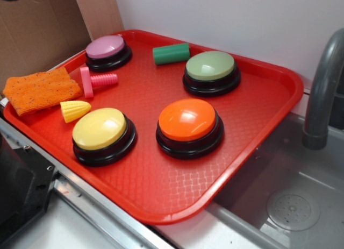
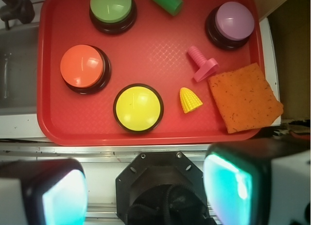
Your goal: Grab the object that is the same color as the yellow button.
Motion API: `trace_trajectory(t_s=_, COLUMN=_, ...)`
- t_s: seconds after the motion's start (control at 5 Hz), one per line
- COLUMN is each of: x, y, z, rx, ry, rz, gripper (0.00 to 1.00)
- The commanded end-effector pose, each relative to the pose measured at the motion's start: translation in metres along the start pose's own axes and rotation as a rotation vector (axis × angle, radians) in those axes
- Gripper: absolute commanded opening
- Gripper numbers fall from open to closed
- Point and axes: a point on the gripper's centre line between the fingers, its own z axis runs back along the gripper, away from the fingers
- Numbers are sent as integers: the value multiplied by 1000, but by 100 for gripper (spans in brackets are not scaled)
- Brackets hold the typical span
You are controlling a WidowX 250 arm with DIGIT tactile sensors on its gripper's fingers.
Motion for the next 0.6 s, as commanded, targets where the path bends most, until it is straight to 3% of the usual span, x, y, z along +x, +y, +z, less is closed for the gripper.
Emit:
trace_trajectory(t_s=0.0, x=0, y=0, z=0, rx=0, ry=0, rz=0, gripper=100)
trace_trajectory(t_s=0.2, x=14, y=21, z=-34, rx=43, ry=71, rz=-3, gripper=100)
trace_trajectory(t_s=0.4, x=28, y=37, z=-67, rx=51, ry=62, rz=7, gripper=100)
